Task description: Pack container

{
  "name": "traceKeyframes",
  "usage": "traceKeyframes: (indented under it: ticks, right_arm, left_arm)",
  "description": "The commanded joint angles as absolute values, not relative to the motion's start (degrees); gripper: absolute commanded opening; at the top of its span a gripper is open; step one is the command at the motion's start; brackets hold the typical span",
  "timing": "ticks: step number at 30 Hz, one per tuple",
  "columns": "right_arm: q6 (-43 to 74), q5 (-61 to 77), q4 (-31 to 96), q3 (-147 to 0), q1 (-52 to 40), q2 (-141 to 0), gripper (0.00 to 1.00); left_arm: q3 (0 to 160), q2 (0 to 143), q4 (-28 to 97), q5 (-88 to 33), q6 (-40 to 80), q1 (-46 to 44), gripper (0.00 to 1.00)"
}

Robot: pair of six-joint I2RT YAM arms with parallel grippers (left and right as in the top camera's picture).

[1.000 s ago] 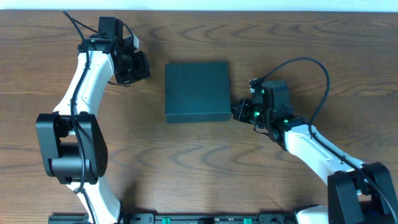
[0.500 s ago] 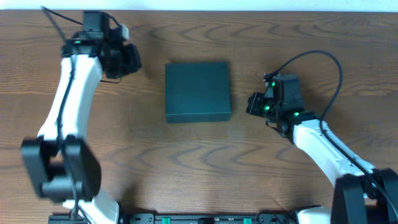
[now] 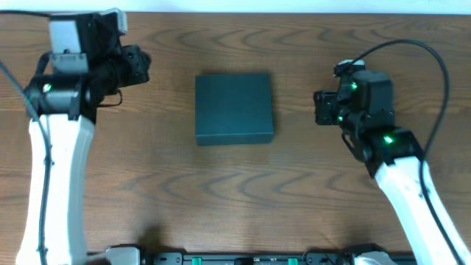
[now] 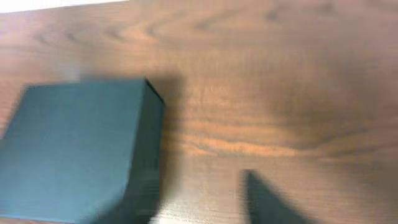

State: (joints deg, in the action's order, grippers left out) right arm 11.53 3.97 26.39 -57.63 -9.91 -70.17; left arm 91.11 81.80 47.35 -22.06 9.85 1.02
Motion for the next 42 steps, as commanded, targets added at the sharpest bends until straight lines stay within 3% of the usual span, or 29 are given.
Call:
traceKeyframes:
  ticks: [1, 2, 30, 42]
  right_arm:
    - [9.8, 3.2, 26.7, -58.9, -9.4, -65.7, 0.92]
    - [9.8, 3.2, 26.7, -58.9, -9.4, -64.5, 0.99]
    - [9.8, 3.2, 26.9, -58.8, -10.9, -61.8, 0.99]
    - [9.8, 3.2, 26.8, -58.8, -10.9, -61.9, 0.99]
  left_arm:
    - [91.4, 77.9, 47.4, -21.7, 9.3, 1.1, 0.95]
    - [91.4, 76.9, 47.4, -22.2, 9.5, 1.1, 0.95]
    - [91.3, 74.9, 48.6, -22.3, 9.4, 1.1, 0.95]
    - [91.3, 54.1, 54.4, -15.2, 7.3, 1.1, 0.95]
